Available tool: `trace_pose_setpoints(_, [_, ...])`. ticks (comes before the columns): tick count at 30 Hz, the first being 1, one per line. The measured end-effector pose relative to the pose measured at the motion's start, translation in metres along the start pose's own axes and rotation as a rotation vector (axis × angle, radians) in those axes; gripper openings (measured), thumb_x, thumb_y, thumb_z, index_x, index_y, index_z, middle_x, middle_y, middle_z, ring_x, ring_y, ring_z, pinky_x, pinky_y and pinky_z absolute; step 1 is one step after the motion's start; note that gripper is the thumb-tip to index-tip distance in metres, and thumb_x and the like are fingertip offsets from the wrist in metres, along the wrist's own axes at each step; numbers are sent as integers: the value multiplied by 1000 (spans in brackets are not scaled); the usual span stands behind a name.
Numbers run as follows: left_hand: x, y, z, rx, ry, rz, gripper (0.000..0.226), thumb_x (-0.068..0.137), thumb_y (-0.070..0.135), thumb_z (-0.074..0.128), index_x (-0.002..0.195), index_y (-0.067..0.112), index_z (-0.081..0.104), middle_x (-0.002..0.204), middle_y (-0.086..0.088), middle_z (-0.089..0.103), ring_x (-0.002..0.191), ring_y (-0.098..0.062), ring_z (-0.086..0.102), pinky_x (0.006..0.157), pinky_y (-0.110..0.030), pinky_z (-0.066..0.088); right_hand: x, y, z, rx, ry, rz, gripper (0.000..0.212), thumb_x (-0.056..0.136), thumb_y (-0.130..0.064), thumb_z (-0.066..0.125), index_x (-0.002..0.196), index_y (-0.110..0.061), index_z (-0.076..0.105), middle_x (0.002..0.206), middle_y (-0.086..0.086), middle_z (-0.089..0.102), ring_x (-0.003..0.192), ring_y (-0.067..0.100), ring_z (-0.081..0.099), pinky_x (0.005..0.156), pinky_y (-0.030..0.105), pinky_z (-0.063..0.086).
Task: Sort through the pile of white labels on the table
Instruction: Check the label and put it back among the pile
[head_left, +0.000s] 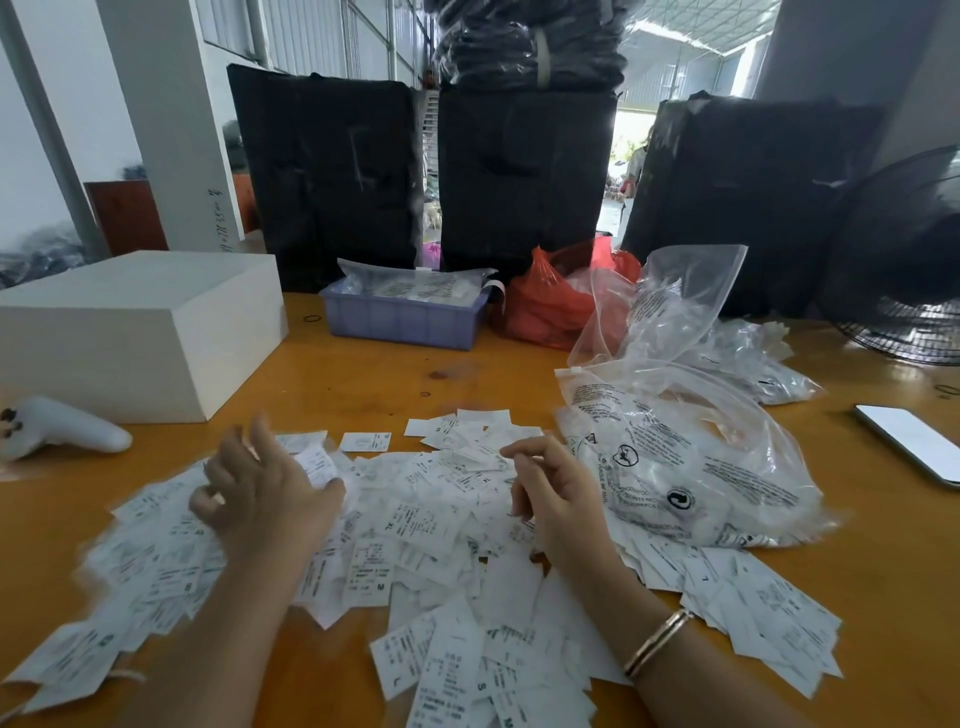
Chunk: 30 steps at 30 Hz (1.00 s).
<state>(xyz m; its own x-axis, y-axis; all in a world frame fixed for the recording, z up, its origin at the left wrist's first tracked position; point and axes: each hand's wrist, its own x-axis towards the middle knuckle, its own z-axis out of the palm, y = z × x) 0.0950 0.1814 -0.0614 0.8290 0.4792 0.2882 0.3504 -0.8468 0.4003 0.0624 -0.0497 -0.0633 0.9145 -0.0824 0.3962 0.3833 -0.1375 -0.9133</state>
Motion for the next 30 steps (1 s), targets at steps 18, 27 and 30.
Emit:
trace_pose_setpoints(18, [-12, 3, 22, 252, -334, 482, 56, 102, 32, 15, 150, 22, -12, 160, 0, -8, 147, -17, -8, 116, -47, -10, -3, 19, 7, -1067, -433, -76, 47, 96, -41, 33, 143, -39, 30, 154, -13, 28, 142, 9, 22, 118, 45, 5])
trace_pose_setpoints(27, [-38, 29, 15, -209, -129, 752, 53, 95, 11, 36, 145, 27, 32, 153, 9, 29, 142, -5, 17, 114, -25, 5, -1, 9, 9, -1067, -275, -77, 45, 98, -37, 34, 140, -25, 41, 148, -7, 38, 141, 12, 23, 119, 38, 8])
trace_pose_setpoints(30, [-54, 41, 21, -141, -283, 902, 51, 99, 43, 14, 149, 32, 18, 156, 14, 13, 142, 0, 3, 112, -23, -8, 10, -11, 1, -870, -56, -190, 36, 96, -31, 40, 128, -23, 53, 133, -8, 53, 127, 9, 41, 107, 23, 28])
